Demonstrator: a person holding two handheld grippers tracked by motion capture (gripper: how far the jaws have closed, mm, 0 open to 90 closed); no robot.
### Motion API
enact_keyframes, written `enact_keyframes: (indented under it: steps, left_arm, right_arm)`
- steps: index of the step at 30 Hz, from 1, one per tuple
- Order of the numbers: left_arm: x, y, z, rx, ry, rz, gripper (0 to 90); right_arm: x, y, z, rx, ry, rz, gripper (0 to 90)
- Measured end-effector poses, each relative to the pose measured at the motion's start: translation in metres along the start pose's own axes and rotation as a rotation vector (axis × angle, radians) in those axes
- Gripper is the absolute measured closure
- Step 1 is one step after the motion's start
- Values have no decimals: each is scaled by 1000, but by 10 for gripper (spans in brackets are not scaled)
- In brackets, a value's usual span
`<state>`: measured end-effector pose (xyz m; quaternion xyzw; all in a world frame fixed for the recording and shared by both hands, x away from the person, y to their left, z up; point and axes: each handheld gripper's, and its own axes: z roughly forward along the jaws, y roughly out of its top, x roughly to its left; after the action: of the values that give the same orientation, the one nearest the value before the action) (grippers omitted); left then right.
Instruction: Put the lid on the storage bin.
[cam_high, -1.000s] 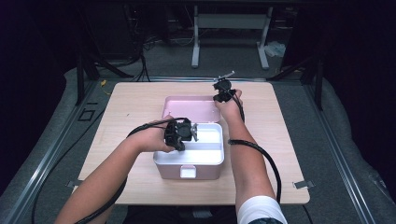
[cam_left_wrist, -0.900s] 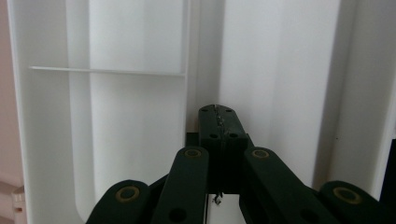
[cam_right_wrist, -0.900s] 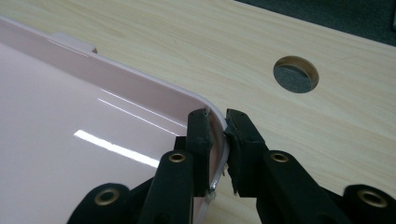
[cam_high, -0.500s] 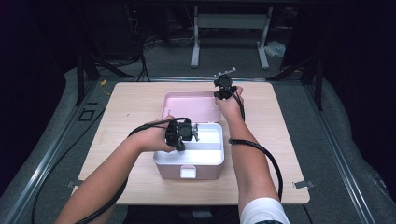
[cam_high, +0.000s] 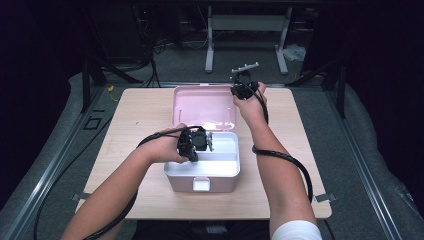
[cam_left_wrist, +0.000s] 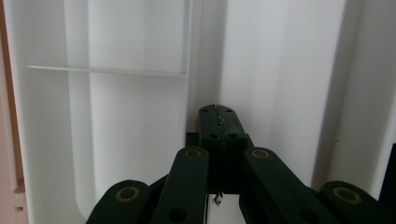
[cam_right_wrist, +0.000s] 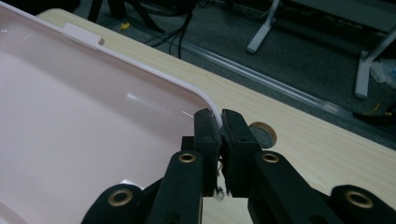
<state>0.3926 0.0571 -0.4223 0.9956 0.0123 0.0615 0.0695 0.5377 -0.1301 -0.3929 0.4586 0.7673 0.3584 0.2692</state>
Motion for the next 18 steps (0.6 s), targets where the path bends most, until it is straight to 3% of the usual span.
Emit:
enact_keyframes:
  steps: [4, 7, 18]
  left_arm:
    - [1, -2, 0, -10, -8, -5, 900]
    - [1, -4, 0, -26, -12, -12, 900]
    - [-1, -3, 0, -15, 2, -22, 900]
  right_arm:
    - [1, 0, -16, -48, 4, -6, 858]
    - [7, 0, -28, -84, -22, -34, 860]
    - [17, -11, -62, -210, -35, -44, 866]
